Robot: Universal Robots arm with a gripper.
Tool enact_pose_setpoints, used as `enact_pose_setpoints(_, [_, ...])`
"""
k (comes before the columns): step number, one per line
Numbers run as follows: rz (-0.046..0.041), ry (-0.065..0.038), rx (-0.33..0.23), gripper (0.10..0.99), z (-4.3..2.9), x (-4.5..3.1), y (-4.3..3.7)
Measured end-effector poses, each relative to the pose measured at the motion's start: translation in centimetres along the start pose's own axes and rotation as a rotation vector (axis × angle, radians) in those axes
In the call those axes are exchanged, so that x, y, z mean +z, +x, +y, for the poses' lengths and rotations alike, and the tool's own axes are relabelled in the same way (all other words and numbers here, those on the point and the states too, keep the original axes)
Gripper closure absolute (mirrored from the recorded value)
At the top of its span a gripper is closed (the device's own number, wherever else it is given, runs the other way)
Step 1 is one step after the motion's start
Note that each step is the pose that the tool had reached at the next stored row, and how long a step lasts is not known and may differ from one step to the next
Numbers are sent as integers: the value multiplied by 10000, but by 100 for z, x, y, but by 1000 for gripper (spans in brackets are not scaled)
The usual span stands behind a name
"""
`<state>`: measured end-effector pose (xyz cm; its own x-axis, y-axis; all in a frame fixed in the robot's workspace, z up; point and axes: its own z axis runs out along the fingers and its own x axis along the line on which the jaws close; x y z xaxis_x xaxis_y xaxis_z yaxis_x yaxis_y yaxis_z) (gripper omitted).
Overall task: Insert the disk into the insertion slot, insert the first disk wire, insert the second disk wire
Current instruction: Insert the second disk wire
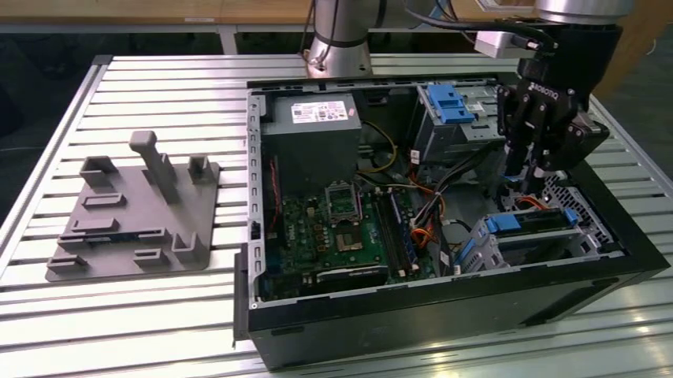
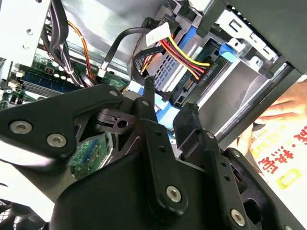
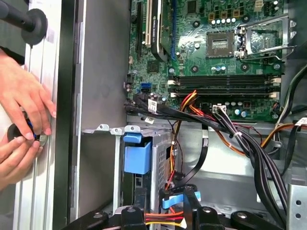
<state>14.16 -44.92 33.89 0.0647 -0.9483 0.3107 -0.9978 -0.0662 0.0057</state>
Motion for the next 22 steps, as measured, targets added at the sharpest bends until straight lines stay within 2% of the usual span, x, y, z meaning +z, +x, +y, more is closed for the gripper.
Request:
enact_pose_setpoints(4, [94,-9,12,651,6,-6,-27])
enact_pose_setpoints(5, [140,-11,11,651,6,-9,-39])
enact_pose_setpoints(6, [177,-13,10,667,5,-12,-49])
enact_pose_setpoints(7, [210,-15,5,729,5,-14,-55])
enact_pose_setpoints(8, [234,-14,-3,729,4,-15,-59])
enact_pose_setpoints(9, [244,-9,-16,796,4,-15,-59])
enact_pose_setpoints(14, [372,4,-83,796,4,-6,-62])
enact_pose_setpoints(17, [409,8,-101,796,4,13,-68])
enact_pose_setpoints(22, [410,13,-115,796,4,45,-79])
